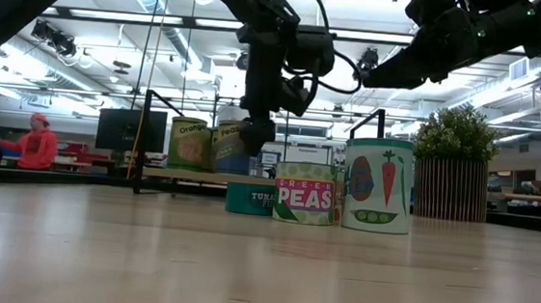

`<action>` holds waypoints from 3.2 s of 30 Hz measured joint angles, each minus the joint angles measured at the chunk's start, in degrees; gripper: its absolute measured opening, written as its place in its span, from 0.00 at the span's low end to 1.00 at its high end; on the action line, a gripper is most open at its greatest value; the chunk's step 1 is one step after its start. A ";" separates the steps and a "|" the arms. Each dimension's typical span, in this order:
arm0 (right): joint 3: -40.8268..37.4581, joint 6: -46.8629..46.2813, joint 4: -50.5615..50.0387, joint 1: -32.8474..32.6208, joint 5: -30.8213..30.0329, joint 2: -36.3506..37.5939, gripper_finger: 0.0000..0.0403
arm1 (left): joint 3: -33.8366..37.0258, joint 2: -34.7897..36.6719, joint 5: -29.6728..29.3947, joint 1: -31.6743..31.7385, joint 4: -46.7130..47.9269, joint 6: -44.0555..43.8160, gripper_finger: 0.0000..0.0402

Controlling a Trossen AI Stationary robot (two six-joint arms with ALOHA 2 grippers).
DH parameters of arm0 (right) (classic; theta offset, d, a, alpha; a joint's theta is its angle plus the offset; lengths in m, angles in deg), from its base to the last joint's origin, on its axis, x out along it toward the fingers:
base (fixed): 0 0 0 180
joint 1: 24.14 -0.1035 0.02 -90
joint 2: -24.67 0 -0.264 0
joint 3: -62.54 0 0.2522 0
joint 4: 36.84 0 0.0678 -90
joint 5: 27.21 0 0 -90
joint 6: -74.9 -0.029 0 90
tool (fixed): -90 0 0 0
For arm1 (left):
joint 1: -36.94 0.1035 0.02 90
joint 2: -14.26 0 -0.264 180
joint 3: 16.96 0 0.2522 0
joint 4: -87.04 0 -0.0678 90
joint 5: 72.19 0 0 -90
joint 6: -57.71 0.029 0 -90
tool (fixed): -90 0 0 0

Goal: Pick and place cans onto a shelf
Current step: Put the canned peas on the shelf, then put the small canned peas on the shelf

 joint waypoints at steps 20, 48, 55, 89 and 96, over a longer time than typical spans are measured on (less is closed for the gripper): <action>0.00 0.00 0.39 0.00 0.04 0.00 0.62 | 0.00 0.05 -1.75 -0.85 4.16 -3.06 1.00; -0.02 -0.45 14.72 -2.08 5.86 -13.86 0.62 | 1.08 11.21 4.84 -14.66 22.42 -21.98 0.71; -0.02 0.39 18.48 -2.03 5.33 -16.15 0.62 | 13.37 17.47 5.09 -18.12 20.38 -26.82 0.71; 32.99 -12.26 -14.07 -6.21 -6.62 -38.33 0.69 | 71.08 61.18 8.57 -28.86 -52.73 -11.87 0.71; 40.86 -11.76 -25.52 -7.63 -6.12 -40.75 0.81 | 78.10 71.05 8.11 -29.90 -58.63 -13.19 0.71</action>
